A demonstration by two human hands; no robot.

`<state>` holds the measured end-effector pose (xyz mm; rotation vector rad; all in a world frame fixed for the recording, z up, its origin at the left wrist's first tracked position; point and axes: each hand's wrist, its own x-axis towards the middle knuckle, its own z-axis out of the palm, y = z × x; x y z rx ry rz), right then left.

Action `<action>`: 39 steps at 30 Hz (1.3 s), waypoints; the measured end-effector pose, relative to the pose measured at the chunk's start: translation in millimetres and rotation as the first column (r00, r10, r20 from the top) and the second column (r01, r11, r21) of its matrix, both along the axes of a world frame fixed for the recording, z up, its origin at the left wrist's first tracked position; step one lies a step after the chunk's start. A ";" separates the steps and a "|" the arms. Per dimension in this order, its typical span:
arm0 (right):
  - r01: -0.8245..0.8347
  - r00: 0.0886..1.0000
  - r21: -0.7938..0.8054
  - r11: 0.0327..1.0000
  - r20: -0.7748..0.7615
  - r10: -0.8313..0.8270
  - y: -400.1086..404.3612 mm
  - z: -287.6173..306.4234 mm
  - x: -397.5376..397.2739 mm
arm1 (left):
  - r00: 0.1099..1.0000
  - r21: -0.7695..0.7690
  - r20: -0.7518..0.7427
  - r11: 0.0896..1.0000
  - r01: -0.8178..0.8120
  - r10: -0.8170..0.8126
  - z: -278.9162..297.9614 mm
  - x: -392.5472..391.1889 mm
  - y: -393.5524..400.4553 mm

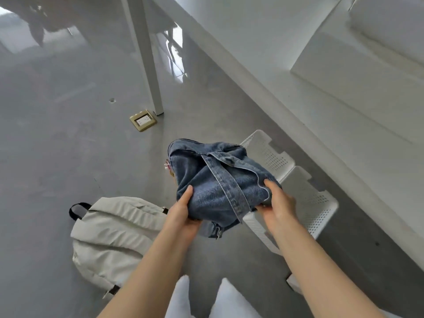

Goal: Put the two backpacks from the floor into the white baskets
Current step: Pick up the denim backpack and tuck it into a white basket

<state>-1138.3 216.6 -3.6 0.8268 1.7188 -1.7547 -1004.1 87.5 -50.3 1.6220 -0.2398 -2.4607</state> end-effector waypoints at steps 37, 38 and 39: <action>-0.354 0.703 0.892 0.280 0.056 0.709 61.2 -219.1 -182.4 | 0.872 -0.425 -0.255 0.858 0.288 -0.419 -218.4 -168.1 35.6; -0.311 0.672 0.926 0.214 0.056 0.738 53.2 -211.2 -184.3 | 0.856 -0.442 -0.273 0.847 0.294 -0.440 -218.5 -169.2 36.8; -0.260 0.639 0.938 0.229 -0.011 0.769 44.2 -203.8 -189.0 | 0.837 -0.459 -0.295 0.837 0.299 -0.460 -218.4 -171.3 38.2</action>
